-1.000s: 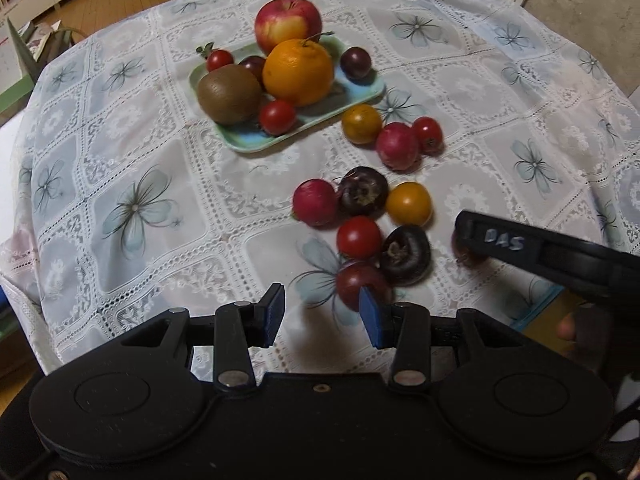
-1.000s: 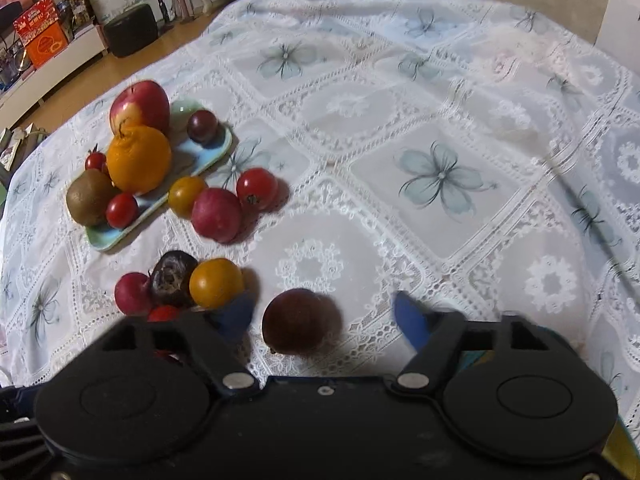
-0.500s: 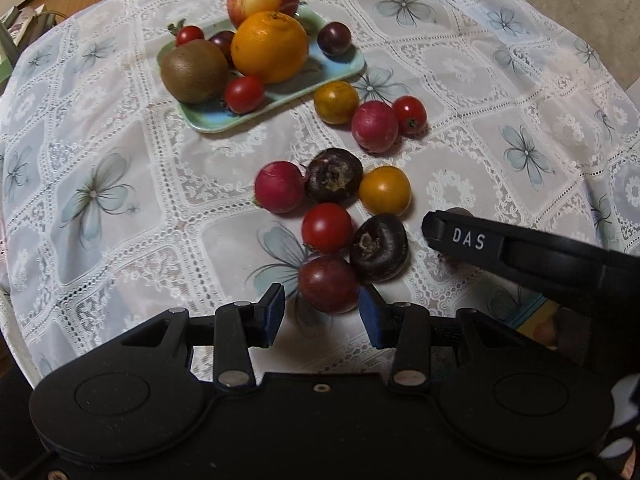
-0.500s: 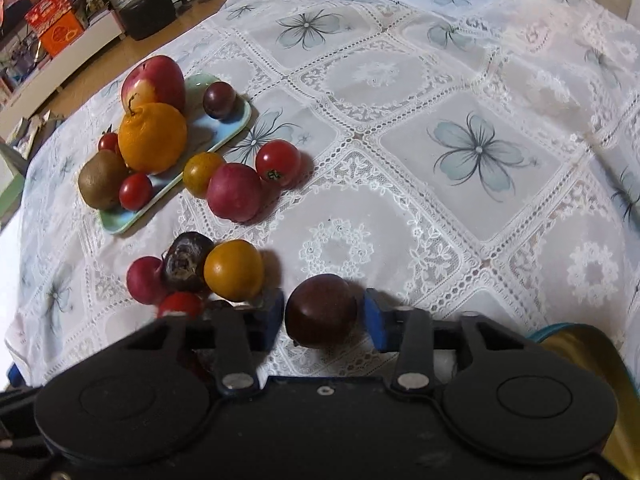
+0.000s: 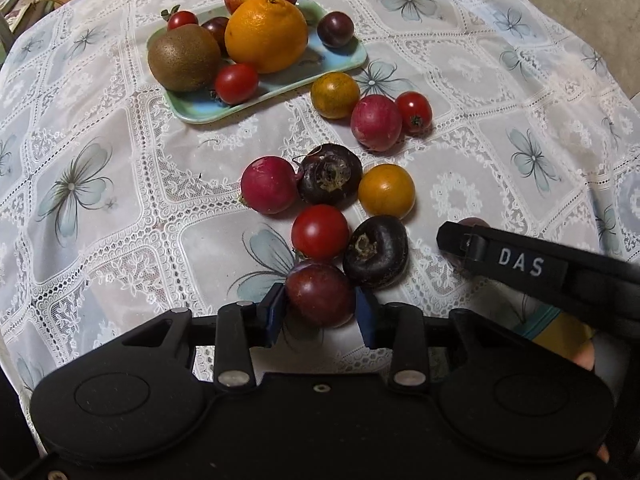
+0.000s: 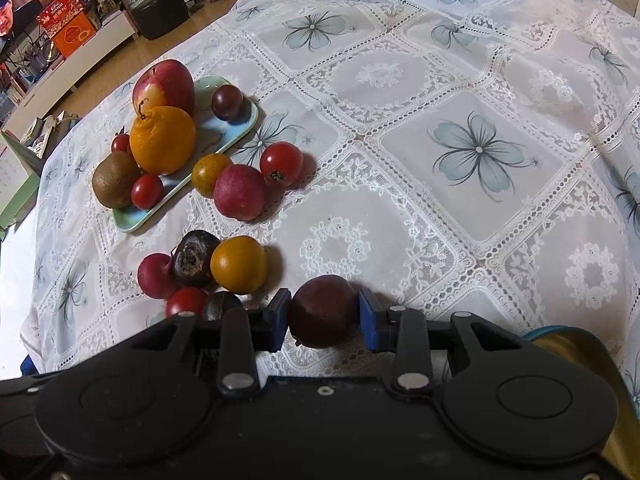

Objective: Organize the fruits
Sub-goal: 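Grasp the loose dark purple plum with the right tool while the left grasps a dark red plum, then carry both held plums over the gold tray with both tools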

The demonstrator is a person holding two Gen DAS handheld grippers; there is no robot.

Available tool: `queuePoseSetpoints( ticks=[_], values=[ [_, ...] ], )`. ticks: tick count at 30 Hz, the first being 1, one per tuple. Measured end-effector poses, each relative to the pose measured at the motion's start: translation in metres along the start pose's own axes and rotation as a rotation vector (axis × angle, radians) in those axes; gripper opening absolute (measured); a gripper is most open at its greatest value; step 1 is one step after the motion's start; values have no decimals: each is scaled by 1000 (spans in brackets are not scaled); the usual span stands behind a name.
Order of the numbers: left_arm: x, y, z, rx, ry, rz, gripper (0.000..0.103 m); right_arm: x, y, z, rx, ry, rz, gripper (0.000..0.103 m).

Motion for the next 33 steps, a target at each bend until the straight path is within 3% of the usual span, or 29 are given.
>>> queuePoseSetpoints(
  ticks=[6,13,19,26,33],
  values=[
    [-1,-19,-8,2,-10,28,45,5,-16,3,15,-16,6,36],
    [-2,-65,-29,86,-14,79,45,-2,-52,-3,-25,-57,47,37],
    [1,-90,-64,75,-69,46,45,-11,-96,-10,-43,-101,92,37],
    [17,-121,-98,156,-36,136,45,4,-160,-37,41,-181,0,37],
    [28,-123,-123,176,-40,192,45,32,-176,-61,56,-186,-8,37]
  ],
)
Point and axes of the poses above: each gripper's, at about its wrist camera, not at the fingertips, and y roughly the way its jaws point, x to its right, z to its top, the point moved 7 cm from there along y, roughly the way its jaws point, and after that the axes turned 6 degrees about z, right-handed, at the moved point
